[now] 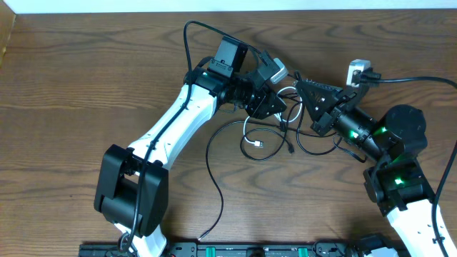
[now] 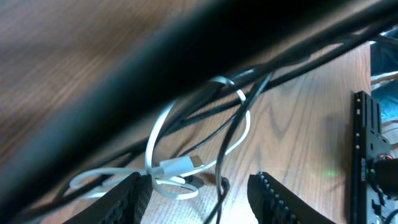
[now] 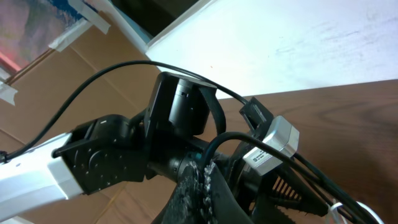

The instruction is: Untangle cables

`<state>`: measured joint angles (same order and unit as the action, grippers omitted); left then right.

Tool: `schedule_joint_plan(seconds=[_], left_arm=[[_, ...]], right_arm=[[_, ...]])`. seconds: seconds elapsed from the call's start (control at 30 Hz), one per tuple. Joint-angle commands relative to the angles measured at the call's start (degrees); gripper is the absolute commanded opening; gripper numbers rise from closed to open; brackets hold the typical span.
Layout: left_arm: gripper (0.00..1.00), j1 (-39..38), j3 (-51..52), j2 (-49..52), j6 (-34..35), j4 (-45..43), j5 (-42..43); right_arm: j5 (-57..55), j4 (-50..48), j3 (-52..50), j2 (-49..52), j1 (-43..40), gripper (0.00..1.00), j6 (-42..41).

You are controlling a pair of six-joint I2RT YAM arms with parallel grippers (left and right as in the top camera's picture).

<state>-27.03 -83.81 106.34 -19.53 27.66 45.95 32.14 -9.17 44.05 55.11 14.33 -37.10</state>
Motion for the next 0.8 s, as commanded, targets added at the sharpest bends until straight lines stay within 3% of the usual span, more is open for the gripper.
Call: schedule_joint_plan(seconds=[0.0,0.33,0.63,0.77], left_arm=[[0.55,0.1,0.2,0.7,0.0,-1.1,-2.9],[0.55,0.1,0.2,0.9,2.3,-3.3,-9.8],[0.56,0.0,0.2,3.1,4.1,-4.5,-9.6],[0.56,0.0,0.2,6.1,4.7,-4.7,-4.5]], right_arm=[[0.0,-0.5,0.1,-1.9,0.3,0.01,-1.1],[0.9,-0.5,0.1,-3.8,0.3,0.01,-1.7],[2.7,-2.5,0.1,-3.9,0.3,0.01,-3.2],[3.0,-2.9,0.1,-3.9,0.3,0.01,-3.2]])
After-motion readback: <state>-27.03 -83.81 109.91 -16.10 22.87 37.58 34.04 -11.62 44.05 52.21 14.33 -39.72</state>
